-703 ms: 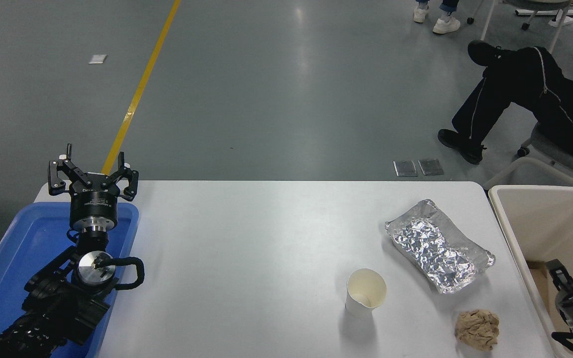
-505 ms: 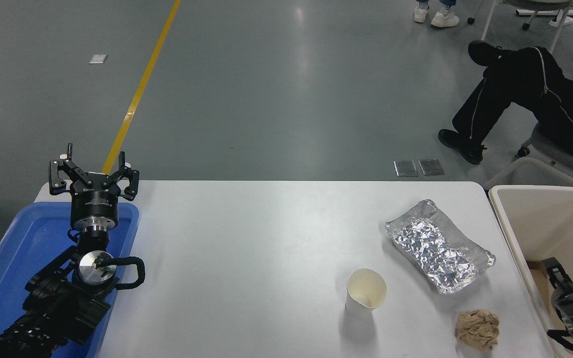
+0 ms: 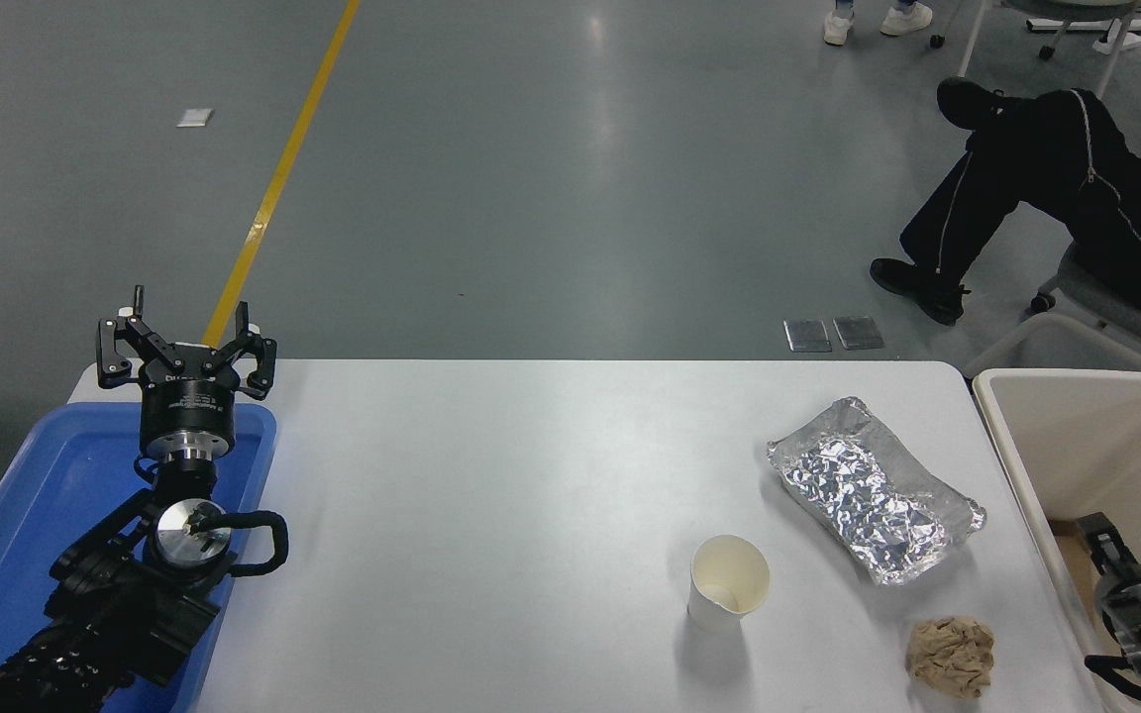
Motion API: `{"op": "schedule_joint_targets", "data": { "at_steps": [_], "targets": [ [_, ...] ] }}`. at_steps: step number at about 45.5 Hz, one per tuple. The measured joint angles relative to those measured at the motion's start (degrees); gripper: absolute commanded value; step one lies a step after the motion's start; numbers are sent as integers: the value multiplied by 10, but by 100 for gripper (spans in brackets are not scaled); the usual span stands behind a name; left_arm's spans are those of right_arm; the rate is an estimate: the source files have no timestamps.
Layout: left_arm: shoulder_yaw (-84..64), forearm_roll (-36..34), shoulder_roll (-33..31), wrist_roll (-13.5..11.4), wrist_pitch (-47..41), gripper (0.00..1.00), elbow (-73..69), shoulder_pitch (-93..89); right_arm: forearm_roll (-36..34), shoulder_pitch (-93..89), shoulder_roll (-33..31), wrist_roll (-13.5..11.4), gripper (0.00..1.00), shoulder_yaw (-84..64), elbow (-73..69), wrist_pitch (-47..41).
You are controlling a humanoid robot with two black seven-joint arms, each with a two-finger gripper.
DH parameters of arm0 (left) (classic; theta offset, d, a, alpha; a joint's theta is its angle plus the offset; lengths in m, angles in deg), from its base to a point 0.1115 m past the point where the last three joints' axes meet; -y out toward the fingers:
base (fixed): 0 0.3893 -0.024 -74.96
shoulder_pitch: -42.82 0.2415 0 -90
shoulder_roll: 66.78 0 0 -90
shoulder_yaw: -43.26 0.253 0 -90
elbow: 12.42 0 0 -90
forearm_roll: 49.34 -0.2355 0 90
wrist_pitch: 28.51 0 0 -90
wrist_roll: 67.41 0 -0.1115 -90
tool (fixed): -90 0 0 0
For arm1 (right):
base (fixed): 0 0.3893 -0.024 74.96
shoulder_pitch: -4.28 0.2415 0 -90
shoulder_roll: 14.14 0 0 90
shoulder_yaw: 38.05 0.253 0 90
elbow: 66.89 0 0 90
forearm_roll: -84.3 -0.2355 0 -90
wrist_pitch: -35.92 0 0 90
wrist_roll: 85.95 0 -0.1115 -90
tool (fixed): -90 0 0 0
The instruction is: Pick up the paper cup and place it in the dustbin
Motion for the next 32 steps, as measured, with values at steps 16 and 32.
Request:
{"op": "schedule_joint_targets", "data": {
  "at_steps": [16, 32],
  "targets": [
    [0, 0, 0, 0, 0, 99, 0, 0, 1, 11, -1, 1, 100, -4, 3, -1],
    [0, 0, 0, 0, 0, 99, 0, 0, 6, 35, -30, 2, 100, -8, -13, -7]
  ]
}}
